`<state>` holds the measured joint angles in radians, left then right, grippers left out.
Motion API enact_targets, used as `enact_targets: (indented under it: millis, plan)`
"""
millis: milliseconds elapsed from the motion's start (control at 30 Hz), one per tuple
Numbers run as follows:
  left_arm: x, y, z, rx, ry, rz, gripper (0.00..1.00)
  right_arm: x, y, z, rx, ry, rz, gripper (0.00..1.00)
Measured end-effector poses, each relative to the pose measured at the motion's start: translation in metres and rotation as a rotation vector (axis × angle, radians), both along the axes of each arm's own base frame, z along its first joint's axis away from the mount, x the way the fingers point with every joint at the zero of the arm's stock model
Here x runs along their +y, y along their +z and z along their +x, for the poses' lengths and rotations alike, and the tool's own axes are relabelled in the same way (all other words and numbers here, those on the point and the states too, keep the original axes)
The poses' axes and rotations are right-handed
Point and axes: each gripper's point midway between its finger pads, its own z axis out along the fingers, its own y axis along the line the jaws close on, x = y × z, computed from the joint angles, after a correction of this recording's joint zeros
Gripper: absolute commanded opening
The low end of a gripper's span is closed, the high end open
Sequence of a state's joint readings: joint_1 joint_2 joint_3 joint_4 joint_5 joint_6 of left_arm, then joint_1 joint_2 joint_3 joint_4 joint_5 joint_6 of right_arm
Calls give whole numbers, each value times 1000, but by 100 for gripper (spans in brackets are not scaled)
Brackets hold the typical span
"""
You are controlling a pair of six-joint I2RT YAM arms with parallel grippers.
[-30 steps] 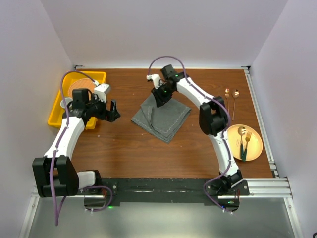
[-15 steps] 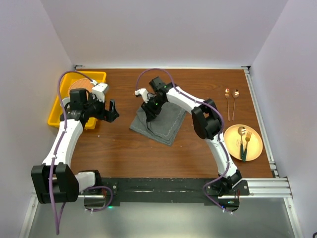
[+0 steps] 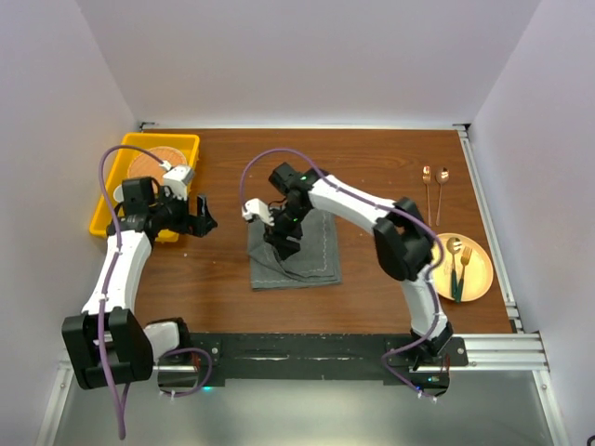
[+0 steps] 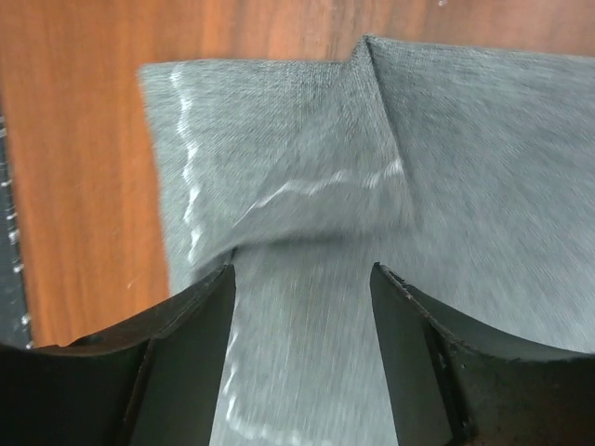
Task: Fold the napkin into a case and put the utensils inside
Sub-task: Move the square-folded napkin to the center of the board, then smooth out the square-folded napkin at the center of the board.
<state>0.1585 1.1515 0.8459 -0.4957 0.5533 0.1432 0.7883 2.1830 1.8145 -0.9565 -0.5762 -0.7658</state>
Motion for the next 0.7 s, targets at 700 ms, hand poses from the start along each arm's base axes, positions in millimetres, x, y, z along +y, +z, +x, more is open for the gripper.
enact_targets:
  millis: [700]
  plan:
    - [-190, -56, -84, -280, -1306, 241, 54, -190, 33, -8, 432, -954, -38, 46]
